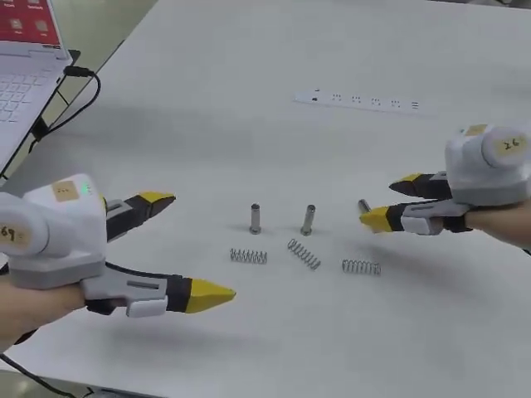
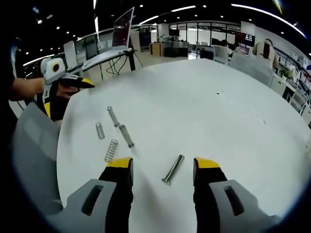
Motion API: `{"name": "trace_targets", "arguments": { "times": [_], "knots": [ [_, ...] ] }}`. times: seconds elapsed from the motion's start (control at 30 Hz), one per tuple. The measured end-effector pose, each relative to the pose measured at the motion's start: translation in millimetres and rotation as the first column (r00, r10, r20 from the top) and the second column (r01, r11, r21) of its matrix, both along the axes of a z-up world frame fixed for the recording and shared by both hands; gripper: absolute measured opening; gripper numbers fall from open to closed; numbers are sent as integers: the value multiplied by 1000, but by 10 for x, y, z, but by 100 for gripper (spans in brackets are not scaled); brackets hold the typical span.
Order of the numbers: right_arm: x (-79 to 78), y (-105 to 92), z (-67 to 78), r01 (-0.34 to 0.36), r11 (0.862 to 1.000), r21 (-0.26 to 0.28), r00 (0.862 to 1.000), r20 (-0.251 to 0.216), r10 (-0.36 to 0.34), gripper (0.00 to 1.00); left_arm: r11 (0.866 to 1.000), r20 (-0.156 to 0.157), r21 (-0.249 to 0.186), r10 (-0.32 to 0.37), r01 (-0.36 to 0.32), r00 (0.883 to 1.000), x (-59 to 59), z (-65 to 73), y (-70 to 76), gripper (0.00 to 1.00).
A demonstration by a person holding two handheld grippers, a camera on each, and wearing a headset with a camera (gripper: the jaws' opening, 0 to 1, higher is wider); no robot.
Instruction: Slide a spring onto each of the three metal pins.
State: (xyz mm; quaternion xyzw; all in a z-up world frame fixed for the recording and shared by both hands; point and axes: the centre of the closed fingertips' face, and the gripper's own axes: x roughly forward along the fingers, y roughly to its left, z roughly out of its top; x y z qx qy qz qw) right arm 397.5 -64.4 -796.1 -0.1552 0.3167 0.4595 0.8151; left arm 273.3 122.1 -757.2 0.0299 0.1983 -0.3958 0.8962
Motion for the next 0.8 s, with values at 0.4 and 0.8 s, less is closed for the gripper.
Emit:
{"name": "trace_targets", "arguments": {
  "times": [0.4, 0.8],
  "knots": [
    [139, 48, -166, 40, 997, -58, 996, -73, -44, 34, 1000, -2, 2, 5, -5, 1000, -3, -3, 25, 98],
    [245, 15, -284, 130, 990, -57, 978, -159, -138, 20, 1000, -5, 3, 3, -3, 1000, -9, 5, 35, 98]
  ]
}}
